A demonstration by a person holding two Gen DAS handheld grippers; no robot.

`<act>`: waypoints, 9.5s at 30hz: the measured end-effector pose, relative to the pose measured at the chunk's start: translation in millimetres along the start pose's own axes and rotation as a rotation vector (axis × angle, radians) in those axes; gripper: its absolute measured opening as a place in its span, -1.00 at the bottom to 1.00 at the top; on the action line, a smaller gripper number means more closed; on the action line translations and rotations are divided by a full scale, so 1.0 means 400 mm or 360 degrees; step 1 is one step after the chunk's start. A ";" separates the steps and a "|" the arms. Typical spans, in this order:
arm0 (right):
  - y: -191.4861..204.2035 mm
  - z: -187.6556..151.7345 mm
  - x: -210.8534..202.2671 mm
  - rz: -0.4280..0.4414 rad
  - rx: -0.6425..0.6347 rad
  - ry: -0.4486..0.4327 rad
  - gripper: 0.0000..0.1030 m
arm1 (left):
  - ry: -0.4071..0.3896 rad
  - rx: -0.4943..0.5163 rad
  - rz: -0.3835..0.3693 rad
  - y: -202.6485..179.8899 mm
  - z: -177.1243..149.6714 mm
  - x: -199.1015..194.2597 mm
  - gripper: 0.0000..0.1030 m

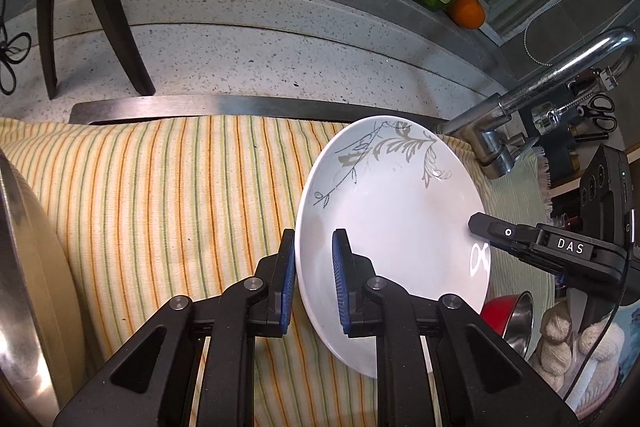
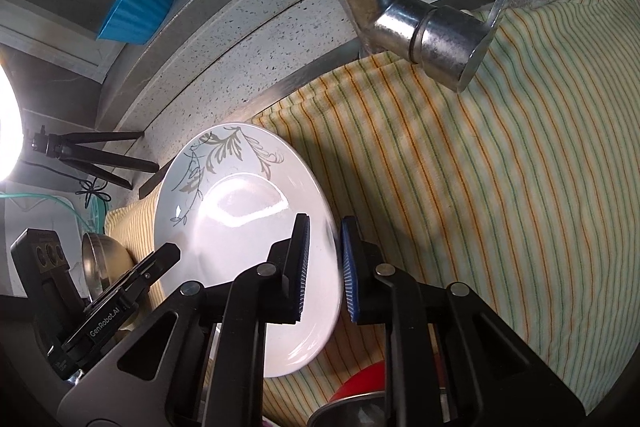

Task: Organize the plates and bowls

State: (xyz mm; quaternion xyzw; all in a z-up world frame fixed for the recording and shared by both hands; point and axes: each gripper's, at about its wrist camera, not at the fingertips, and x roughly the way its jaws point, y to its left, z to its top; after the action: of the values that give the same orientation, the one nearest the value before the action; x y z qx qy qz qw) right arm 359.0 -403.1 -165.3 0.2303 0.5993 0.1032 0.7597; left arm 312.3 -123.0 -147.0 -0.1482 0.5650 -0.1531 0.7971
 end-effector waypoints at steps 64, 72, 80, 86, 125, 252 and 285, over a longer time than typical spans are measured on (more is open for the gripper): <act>0.078 -0.541 -0.212 0.0176 -0.0249 0.0029 -0.68 | -0.0178 -0.0061 -0.0058 0.050 -0.445 -0.330 -0.70; 0.064 -0.582 -0.206 0.0132 -0.0274 0.0025 -0.68 | -0.0129 -0.0073 -0.0059 0.046 -0.488 -0.312 -0.70; 0.064 -0.612 -0.192 0.0072 -0.0327 0.0019 -0.68 | -0.0109 -0.0077 -0.0041 0.048 -0.512 -0.299 -0.70; 0.075 -0.623 -0.176 0.0021 -0.0382 0.0014 -0.68 | -0.0101 -0.0085 -0.0019 0.052 -0.523 -0.289 -0.70; 0.148 -0.647 -0.146 -0.0155 -0.0692 -0.0039 -0.06 | -0.0121 0.0062 0.0148 0.006 -0.508 -0.282 -0.51; 0.530 -0.672 0.046 0.0369 -0.0798 0.0363 -0.57 | -0.0466 -0.0587 0.0164 0.361 -0.547 -0.537 -0.63; 0.548 -0.676 -0.057 0.0458 -0.0939 0.0144 0.16 | -0.0502 -0.0594 0.0250 0.352 -0.597 -0.585 -0.22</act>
State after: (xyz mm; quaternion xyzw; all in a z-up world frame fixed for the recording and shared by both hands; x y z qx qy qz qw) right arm 120.3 -160.6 -89.5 0.0779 0.5381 0.3887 0.7438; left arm 23.7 86.3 -80.4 -0.2706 0.4618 0.0412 0.8437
